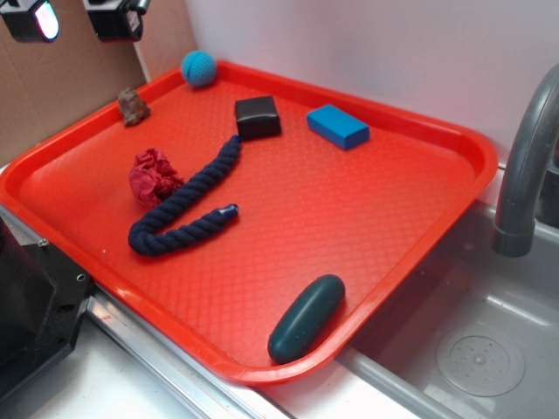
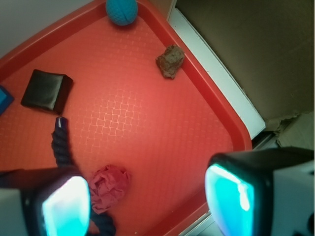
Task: Grab the rock.
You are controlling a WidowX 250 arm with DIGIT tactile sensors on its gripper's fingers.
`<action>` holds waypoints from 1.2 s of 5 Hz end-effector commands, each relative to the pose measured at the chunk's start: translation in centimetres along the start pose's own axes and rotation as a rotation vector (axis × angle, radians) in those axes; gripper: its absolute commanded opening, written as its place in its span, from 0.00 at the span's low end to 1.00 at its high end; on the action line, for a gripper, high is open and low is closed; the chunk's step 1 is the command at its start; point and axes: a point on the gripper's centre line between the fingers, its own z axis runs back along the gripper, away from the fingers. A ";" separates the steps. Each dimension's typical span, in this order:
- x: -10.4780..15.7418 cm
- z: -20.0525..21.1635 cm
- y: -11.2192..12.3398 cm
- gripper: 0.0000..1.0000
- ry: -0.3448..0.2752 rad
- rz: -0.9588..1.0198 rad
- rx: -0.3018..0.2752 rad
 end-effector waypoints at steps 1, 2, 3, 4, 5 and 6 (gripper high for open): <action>3.8 -5.9 2.5 1.00 -0.049 0.315 0.039; 4.6 -9.7 2.6 1.00 -0.021 0.410 0.026; 6.0 -12.9 2.3 1.00 0.008 0.424 0.033; 6.5 -13.5 3.1 1.00 0.014 0.452 0.048; 6.9 -12.5 4.4 1.00 -0.030 0.538 0.092; 6.8 -11.3 5.3 1.00 -0.051 0.625 0.094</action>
